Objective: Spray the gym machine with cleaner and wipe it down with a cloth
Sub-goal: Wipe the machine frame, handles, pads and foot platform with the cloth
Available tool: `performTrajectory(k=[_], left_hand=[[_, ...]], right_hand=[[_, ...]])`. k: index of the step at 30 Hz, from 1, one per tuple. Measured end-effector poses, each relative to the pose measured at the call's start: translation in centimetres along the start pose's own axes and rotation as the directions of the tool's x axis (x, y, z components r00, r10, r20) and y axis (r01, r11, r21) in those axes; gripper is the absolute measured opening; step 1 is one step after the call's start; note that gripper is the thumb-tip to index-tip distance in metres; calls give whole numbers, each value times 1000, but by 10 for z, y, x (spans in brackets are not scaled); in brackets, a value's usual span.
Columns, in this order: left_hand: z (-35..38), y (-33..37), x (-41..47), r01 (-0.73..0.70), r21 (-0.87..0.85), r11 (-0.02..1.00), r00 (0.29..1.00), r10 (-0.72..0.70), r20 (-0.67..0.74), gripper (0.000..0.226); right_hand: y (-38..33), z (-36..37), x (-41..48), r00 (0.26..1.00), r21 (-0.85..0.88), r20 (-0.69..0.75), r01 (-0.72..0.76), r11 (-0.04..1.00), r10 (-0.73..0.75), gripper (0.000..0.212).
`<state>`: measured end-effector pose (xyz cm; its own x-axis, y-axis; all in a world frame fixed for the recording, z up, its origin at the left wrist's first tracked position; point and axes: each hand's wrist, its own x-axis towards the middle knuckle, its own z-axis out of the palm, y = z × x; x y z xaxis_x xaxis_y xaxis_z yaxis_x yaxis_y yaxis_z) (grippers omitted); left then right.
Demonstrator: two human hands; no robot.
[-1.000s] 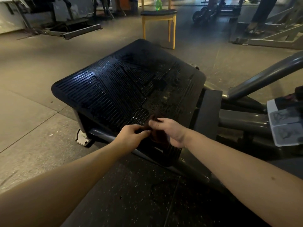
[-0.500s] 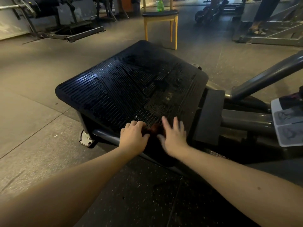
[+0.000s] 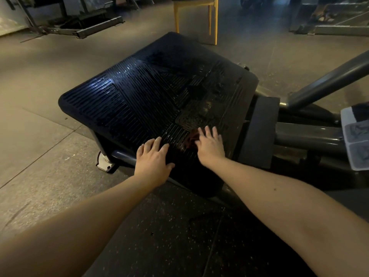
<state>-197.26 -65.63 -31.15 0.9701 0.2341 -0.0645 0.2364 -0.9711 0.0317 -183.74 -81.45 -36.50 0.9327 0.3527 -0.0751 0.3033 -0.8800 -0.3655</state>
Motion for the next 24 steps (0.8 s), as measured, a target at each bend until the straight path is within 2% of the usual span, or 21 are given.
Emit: performTrajectory(k=[3,5,8,10,14,17,18,20,22,24], left_hand=[[3,-7,0,-16,37,999,999,14,37,77],[4,-8,0,-22,62,998,999,19,47,76],[5,-8,1,-29,87,996,999,25,43,72],[5,-11,-1,-45,83,996,998,41,43,68],[6,-18,-3,-76,63,995,997,74,38,67],[5,-19,-4,-78,70,994,996,76,38,67],[5,-19,-3,-82,76,994,996,79,37,67],[5,-20,-4,-86,92,992,996,82,43,67],[3,-20,-3,-84,103,991,996,79,50,67],[-1,-20,0,-84,108,991,996,79,50,66]], right_hand=[[7,-4,14,993,23,53,-110,994,109,56],[3,4,2,997,76,12,-76,994,75,54],[3,26,-39,968,138,-197,183,974,-154,48],[9,36,-66,922,175,-241,347,922,-301,46],[23,40,-93,823,142,-187,562,815,-536,52],[40,30,-69,754,-9,-111,650,760,-647,53],[45,26,-53,764,-70,-111,632,772,-635,53],[50,16,-22,864,-73,-150,476,877,-481,52],[41,12,-7,950,28,-155,278,960,-270,48],[26,18,-15,970,133,-167,199,971,-176,47]])
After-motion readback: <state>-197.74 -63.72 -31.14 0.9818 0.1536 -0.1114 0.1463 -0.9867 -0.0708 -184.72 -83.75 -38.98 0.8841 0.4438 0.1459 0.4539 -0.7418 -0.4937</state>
